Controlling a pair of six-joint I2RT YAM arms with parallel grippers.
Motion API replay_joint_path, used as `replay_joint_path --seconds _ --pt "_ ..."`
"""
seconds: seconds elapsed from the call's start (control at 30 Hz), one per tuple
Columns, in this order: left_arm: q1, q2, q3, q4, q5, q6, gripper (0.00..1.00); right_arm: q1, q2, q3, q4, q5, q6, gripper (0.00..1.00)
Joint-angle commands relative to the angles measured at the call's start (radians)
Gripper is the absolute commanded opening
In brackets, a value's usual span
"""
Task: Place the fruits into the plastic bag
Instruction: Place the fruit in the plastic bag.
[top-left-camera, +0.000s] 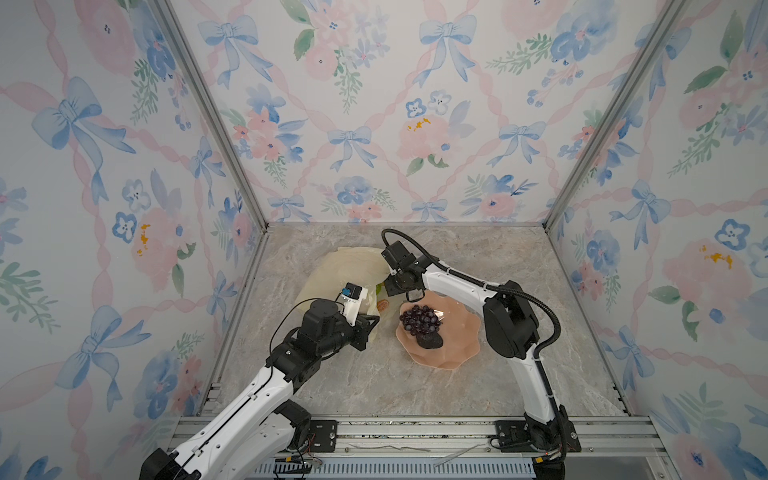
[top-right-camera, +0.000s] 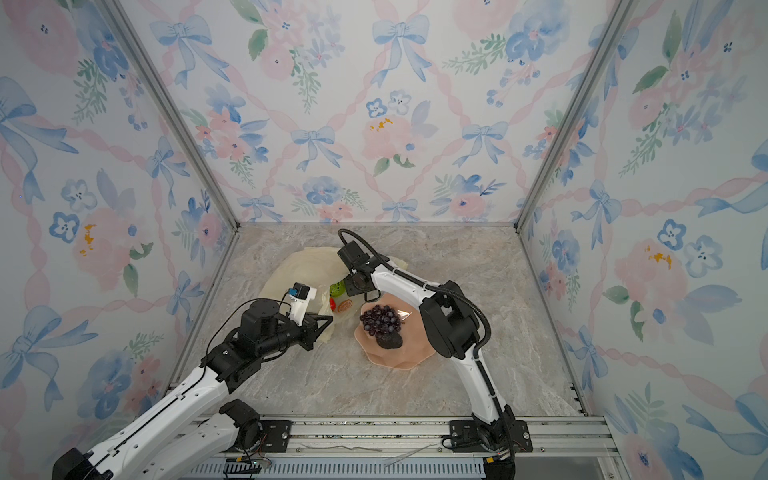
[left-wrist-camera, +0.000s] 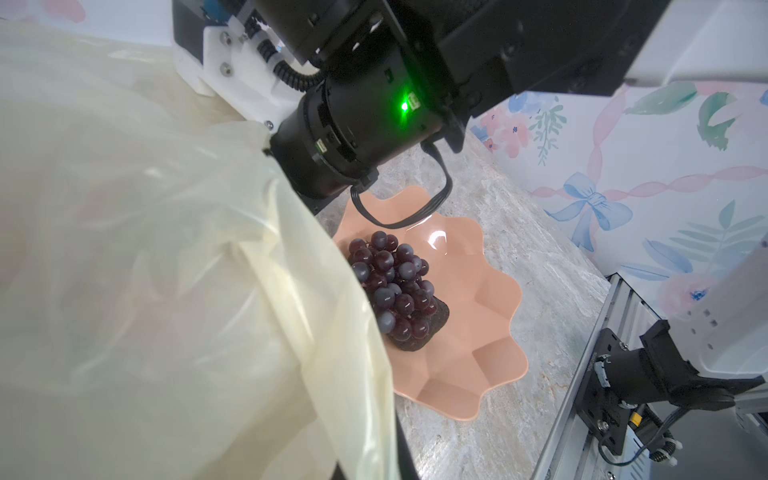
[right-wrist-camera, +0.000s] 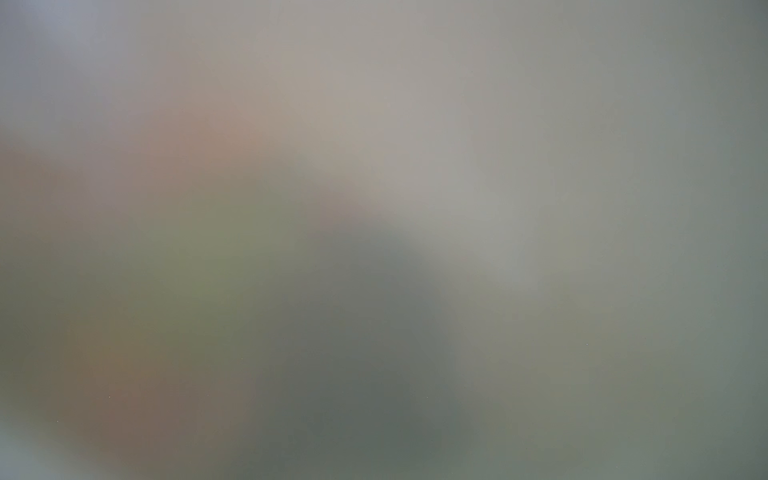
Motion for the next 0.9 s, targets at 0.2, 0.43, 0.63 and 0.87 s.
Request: replay_joint_path --seconds 0.2,0.43,0.63,0.87 --pt "-0.005 0.004 0.003 -0.005 0.006 0.013 0.00 -0.029 0.002 -0.002 0.002 -0.033 0.054 0.60" --pt "-0.008 -0.008 0.002 -0.004 0.001 0.013 0.00 -0.063 -0.018 -0.051 0.087 -0.137 0.137 0.61" --pt "-0.009 -0.010 0.002 -0.005 0.001 0.013 0.00 -0.066 -0.057 -0.079 0.098 -0.148 0.144 0.61" --pt "-0.008 -0.010 0.004 -0.006 0.003 0.013 0.00 -0.060 -0.167 -0.139 0.120 -0.148 0.141 0.61"
